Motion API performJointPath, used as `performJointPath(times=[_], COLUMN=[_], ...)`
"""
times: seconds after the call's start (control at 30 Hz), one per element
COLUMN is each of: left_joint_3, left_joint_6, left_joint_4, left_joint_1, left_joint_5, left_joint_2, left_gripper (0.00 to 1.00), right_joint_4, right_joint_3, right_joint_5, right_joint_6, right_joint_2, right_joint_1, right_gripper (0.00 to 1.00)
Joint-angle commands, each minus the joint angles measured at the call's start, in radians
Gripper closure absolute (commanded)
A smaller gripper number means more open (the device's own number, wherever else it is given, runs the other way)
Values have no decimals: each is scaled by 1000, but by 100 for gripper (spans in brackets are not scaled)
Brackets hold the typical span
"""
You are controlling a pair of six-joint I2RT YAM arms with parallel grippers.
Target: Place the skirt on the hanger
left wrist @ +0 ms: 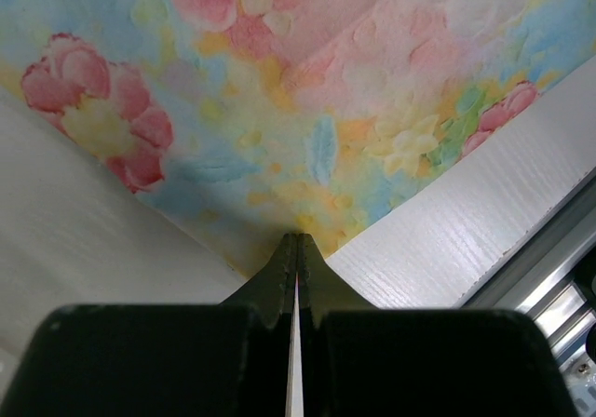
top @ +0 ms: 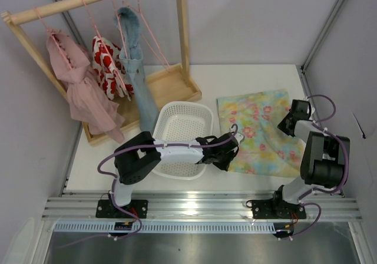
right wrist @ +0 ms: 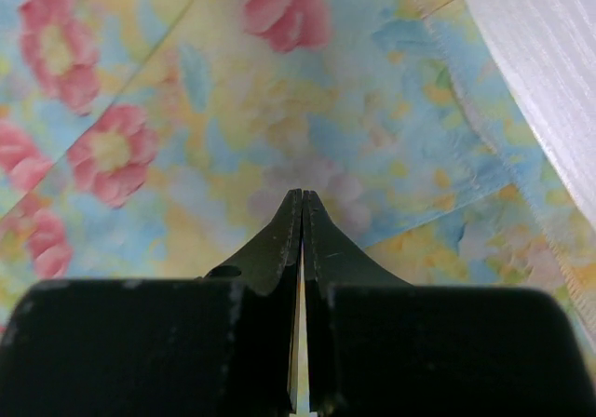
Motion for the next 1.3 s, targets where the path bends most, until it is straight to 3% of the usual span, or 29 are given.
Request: performJointPath(times=[0.0,0.3,0.63,0.83,0.87,0.9,0.97,1.13,1.27], left_joint_3=[38,61,64,74,84,90,109,170,179], left_joint_6=[12,17,35,59,63,66,78,113,118], left_joint_4=[-38,-87,-82,-81,-81,-78,-78,-81,-56], left_joint_1=[1,1,1,1,1,1,1,2,5], left_joint_5=[-37,-67,-50,-44,-42,-36,-30,-21,-18], left_joint_2=[-7,20,37,13,5,-3,-17,-61,-104], left_gripper=[100,100,100,100,100,100,100,100,100], right_joint_4=[37,-24,-79,-170,-184,-190,-227,-329,-365], right_joint_3=[54,119,167,202,199,173,140,-6,-126], right_joint_5=[19,126,207,126,116,93,28,-133,-34], right_joint_6=[-16,-28,-53,-68,-60,-47,-15,68,101], right_joint_2=[64,166,114,-5,-31,-60,-143,-292,-412], right_joint_1=[-19,-31,-51,3,9,11,-11,-103,-130], right_gripper=[100,100,100,99,96,83,71,70,63])
